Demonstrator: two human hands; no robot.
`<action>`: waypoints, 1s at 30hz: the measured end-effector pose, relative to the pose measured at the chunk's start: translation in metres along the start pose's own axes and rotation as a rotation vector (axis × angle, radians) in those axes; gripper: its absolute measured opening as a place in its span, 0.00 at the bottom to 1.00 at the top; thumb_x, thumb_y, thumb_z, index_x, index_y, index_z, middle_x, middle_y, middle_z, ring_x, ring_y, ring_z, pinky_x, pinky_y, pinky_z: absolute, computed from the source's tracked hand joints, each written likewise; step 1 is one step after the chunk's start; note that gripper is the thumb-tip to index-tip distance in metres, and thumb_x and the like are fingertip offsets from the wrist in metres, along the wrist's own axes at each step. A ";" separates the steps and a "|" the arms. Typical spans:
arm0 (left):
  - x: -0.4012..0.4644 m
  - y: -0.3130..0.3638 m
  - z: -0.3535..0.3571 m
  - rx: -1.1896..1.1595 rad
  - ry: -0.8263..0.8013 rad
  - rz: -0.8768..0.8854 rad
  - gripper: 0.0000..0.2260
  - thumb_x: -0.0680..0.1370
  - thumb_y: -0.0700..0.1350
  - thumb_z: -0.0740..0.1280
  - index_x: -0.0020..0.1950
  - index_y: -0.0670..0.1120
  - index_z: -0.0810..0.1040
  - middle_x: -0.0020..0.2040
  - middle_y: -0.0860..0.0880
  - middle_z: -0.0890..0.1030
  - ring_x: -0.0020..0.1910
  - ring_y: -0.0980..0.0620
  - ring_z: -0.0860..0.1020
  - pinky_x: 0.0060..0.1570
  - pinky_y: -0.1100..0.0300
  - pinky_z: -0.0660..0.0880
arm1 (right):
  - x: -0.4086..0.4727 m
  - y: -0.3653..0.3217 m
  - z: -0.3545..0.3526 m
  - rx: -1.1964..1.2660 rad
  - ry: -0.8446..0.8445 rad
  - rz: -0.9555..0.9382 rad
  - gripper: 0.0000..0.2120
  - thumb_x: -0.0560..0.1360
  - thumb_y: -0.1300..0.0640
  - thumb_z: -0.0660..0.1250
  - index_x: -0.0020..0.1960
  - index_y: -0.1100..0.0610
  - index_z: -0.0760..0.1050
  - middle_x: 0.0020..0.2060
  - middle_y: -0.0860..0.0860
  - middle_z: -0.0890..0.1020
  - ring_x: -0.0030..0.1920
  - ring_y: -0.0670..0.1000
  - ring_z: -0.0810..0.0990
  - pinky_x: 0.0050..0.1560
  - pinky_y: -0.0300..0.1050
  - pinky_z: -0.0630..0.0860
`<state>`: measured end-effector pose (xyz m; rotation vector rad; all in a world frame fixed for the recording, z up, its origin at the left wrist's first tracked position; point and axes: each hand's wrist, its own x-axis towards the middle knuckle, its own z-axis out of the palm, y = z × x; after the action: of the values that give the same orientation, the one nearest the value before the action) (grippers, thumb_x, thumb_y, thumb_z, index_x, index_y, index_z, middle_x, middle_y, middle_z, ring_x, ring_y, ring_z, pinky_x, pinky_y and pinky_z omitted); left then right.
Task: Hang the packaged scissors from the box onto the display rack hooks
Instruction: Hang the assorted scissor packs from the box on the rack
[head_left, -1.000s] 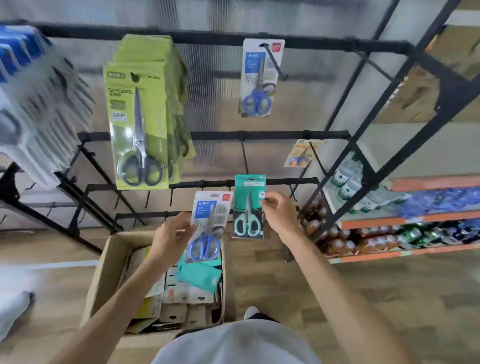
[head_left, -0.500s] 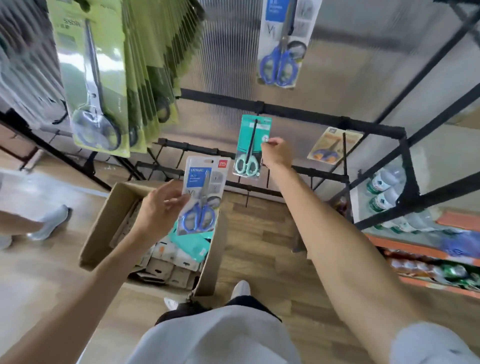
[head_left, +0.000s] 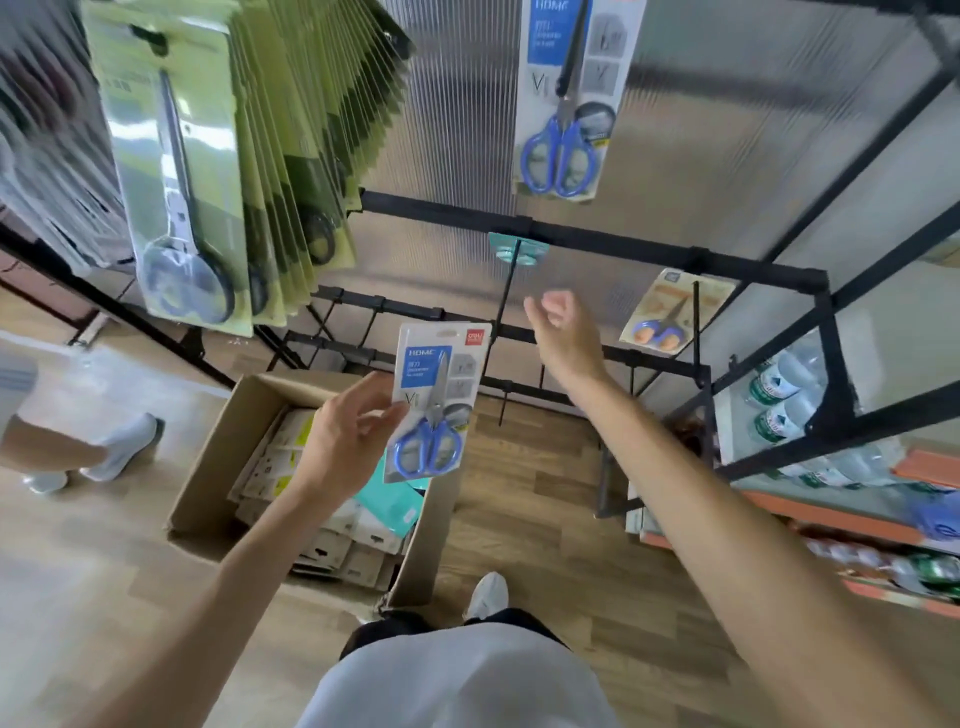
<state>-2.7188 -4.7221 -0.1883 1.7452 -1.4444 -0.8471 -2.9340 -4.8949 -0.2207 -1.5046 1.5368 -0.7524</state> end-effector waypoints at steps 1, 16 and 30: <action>-0.002 0.003 0.001 -0.016 -0.003 0.005 0.05 0.81 0.38 0.65 0.56 0.43 0.78 0.50 0.53 0.85 0.46 0.58 0.85 0.41 0.64 0.81 | -0.023 0.006 -0.004 0.058 -0.021 -0.045 0.20 0.81 0.43 0.63 0.65 0.56 0.73 0.59 0.46 0.79 0.58 0.44 0.79 0.56 0.37 0.75; 0.018 0.098 -0.021 0.038 -0.035 0.315 0.07 0.81 0.40 0.65 0.52 0.53 0.73 0.45 0.63 0.83 0.42 0.63 0.82 0.39 0.67 0.77 | -0.110 -0.094 -0.084 0.191 0.058 -0.508 0.09 0.79 0.54 0.69 0.56 0.58 0.80 0.53 0.46 0.85 0.52 0.45 0.84 0.47 0.47 0.84; 0.042 0.153 -0.075 0.240 0.061 0.542 0.22 0.80 0.63 0.59 0.69 0.54 0.72 0.65 0.60 0.78 0.60 0.60 0.79 0.56 0.57 0.80 | -0.100 -0.164 -0.130 0.229 0.096 -0.444 0.05 0.77 0.55 0.72 0.51 0.55 0.82 0.44 0.50 0.86 0.45 0.51 0.85 0.47 0.61 0.83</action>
<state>-2.7292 -4.7739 -0.0213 1.4105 -1.9114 -0.3403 -2.9747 -4.8301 -0.0014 -1.6700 1.1428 -1.2275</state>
